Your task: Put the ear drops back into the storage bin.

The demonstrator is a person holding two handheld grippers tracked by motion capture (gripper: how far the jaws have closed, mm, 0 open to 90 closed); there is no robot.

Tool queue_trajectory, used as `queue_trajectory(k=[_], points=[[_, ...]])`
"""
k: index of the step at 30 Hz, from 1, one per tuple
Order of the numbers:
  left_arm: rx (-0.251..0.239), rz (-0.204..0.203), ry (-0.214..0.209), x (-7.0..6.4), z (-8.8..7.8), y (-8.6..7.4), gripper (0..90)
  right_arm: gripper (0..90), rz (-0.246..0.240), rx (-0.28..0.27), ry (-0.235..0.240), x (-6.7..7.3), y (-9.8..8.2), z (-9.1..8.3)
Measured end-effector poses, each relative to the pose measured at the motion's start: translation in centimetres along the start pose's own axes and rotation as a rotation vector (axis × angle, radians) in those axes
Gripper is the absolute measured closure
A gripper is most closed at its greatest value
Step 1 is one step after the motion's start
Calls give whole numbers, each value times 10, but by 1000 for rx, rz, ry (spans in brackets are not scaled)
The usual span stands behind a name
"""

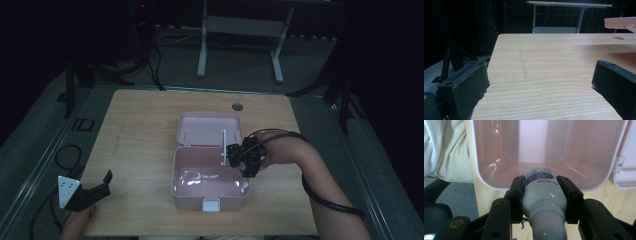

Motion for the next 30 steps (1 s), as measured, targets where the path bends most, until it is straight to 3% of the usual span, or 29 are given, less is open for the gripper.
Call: queue_trajectory(k=[14,30], points=[[3,2,0,0,0,0,9,599,-3,-26,41,5,9,20],[3,1,2,0,0,0,9,598,-16,42,93,14,8,66]])
Point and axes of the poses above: each handheld gripper's, and its own axes: z roughly forward along the jaws, y roughly out of its top, x roughly to its left, the point moved 9 cm from there along z, roughly forward along the jaws, and after that the axes turned 13 degrees about -x, right-handed, at the moved point
